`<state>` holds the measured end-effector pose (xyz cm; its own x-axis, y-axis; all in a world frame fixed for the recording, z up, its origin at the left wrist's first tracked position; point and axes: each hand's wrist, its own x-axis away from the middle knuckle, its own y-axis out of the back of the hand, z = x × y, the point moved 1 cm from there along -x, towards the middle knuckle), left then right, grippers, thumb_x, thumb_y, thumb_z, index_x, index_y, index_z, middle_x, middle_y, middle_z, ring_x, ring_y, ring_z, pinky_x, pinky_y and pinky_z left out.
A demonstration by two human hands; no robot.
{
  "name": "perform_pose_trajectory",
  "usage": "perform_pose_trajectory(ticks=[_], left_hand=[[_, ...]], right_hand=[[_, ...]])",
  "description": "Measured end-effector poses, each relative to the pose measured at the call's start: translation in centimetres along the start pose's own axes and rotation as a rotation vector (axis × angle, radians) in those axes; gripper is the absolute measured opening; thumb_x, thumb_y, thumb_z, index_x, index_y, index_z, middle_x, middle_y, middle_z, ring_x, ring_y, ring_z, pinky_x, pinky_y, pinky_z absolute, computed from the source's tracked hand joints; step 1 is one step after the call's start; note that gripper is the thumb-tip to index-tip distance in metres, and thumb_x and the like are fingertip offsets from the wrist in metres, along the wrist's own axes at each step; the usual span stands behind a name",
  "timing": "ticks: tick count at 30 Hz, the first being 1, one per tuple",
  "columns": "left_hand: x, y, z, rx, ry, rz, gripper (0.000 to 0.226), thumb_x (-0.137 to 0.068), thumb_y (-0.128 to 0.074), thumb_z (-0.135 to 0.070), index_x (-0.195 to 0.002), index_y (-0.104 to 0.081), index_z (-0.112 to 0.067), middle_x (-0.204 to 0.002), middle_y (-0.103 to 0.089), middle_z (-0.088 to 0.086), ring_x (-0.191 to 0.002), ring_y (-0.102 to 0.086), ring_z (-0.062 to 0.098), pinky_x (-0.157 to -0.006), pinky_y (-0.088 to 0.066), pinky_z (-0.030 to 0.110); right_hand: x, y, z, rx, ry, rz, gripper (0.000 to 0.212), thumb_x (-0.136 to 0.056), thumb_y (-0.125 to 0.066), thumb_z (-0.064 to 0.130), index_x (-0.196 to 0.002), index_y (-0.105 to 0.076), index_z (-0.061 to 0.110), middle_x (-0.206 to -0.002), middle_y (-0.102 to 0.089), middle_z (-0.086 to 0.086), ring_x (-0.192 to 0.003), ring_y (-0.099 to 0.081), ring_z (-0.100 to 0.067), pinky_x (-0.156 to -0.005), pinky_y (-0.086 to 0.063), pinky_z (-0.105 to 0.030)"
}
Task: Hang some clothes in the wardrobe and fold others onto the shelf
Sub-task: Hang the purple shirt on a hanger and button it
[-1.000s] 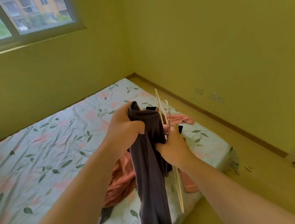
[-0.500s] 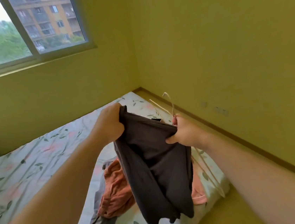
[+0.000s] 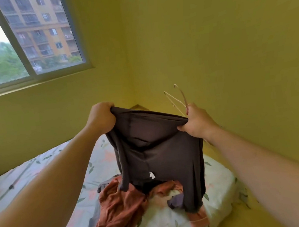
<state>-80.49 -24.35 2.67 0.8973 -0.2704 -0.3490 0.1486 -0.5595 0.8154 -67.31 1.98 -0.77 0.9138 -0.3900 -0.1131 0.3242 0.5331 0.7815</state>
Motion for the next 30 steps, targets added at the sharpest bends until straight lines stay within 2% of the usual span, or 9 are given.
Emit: perform_pose_trajectory(ticks=[3, 6, 10, 13, 19, 22, 24, 27, 30], left_hand=[[0.6, -1.0, -1.5, 0.294, 0.118, 0.206, 0.019, -0.062, -0.051, 0.010, -0.069, -0.055, -0.007, -0.064, -0.050, 0.007, -0.066, -0.047, 0.025, -0.053, -0.032, 0.026], [2.5, -3.6, -2.6, 0.661, 0.252, 0.569, 0.040, -0.059, -0.076, 0.000, -0.097, -0.071, -0.010, -0.091, -0.073, 0.011, -0.087, -0.069, 0.029, -0.080, -0.056, 0.034], [5.8, -8.7, -2.9, 0.547, 0.230, 0.743, 0.025, -0.078, -0.082, -0.039, -0.095, -0.071, -0.024, -0.099, -0.071, -0.004, -0.095, -0.066, 0.017, -0.083, -0.051, 0.031], [8.0, -11.9, -2.4, 0.551, 0.279, 0.820, 0.017, -0.087, -0.075, -0.036, -0.103, -0.076, -0.029, -0.108, -0.073, -0.006, -0.098, -0.067, 0.013, -0.090, -0.051, 0.027], [11.2, -16.1, 1.2, 0.919, 0.783, 0.729, 0.017, -0.099, -0.058, -0.021, -0.092, -0.069, -0.009, -0.095, -0.073, 0.012, -0.083, -0.069, 0.024, -0.076, -0.054, 0.034], [12.0, -18.4, 4.0, 0.761, 0.987, 0.556, 0.032, -0.097, -0.062, -0.029, -0.109, -0.064, 0.001, -0.103, -0.070, 0.018, -0.098, -0.068, 0.032, -0.093, -0.055, 0.044], [12.6, -19.3, 5.8, 0.695, 1.071, 0.476, 0.039, -0.097, -0.062, -0.032, -0.114, -0.060, 0.003, -0.098, -0.067, 0.017, -0.097, -0.067, 0.032, -0.091, -0.054, 0.042], [13.4, -19.7, 8.0, 0.728, 1.151, 0.434, 0.032, -0.092, -0.070, -0.022, -0.113, -0.058, -0.001, -0.103, -0.066, 0.017, -0.086, -0.064, 0.028, -0.072, -0.052, 0.037], [13.4, -19.5, 9.8, 0.538, 1.024, 0.383, 0.039, -0.092, -0.066, -0.007, -0.129, -0.054, -0.002, -0.119, -0.060, 0.018, -0.100, -0.061, 0.031, -0.081, -0.052, 0.037]], right_hand=[[-0.1, 0.0, 0.3, -0.039, 0.024, -0.025, 0.046, -0.082, -0.080, 0.025, -0.104, -0.041, 0.014, -0.086, -0.044, 0.005, -0.084, -0.049, -0.021, -0.070, -0.037, -0.031], [-0.1, -0.2, 0.3, -0.053, 0.045, -0.049, 0.041, -0.083, -0.077, 0.022, -0.100, -0.040, 0.015, -0.084, -0.044, 0.006, -0.076, -0.046, -0.018, -0.061, -0.035, -0.032], [0.3, -1.5, -0.6, -0.015, 0.017, 0.052, 0.030, -0.083, -0.062, 0.006, -0.100, -0.039, 0.016, -0.084, -0.046, 0.000, -0.064, -0.041, -0.016, -0.053, -0.032, -0.031], [0.9, -3.6, -2.1, 0.029, -0.037, 0.125, 0.028, -0.081, -0.058, 0.003, -0.097, -0.039, 0.016, -0.084, -0.047, -0.002, -0.065, -0.041, -0.018, -0.054, -0.032, -0.032], [3.4, -8.2, -5.3, -0.018, -0.149, 0.395, 0.042, -0.081, -0.075, 0.018, -0.104, -0.040, 0.012, -0.092, -0.066, -0.011, -0.086, -0.062, -0.025, -0.075, -0.047, -0.034], [5.0, -10.2, -6.6, -0.066, -0.193, 0.400, 0.033, -0.090, -0.067, 0.034, -0.104, -0.044, 0.014, -0.098, -0.065, -0.010, -0.091, -0.066, -0.027, -0.079, -0.051, -0.040], [6.0, -11.3, -7.0, -0.149, -0.242, 0.394, 0.031, -0.097, -0.054, 0.046, -0.092, -0.044, 0.017, -0.087, -0.062, -0.006, -0.081, -0.069, -0.026, -0.073, -0.054, -0.039], [7.1, -12.2, -7.0, -0.156, -0.259, 0.382, 0.050, -0.104, -0.034, 0.051, -0.072, -0.045, 0.014, -0.068, -0.054, -0.001, -0.066, -0.060, -0.021, -0.065, -0.048, -0.036], [7.9, -12.8, -7.1, -0.096, -0.203, 0.400, 0.057, -0.105, -0.031, 0.049, -0.059, -0.041, 0.016, -0.063, -0.048, 0.001, -0.066, -0.049, -0.019, -0.064, -0.038, -0.034]])
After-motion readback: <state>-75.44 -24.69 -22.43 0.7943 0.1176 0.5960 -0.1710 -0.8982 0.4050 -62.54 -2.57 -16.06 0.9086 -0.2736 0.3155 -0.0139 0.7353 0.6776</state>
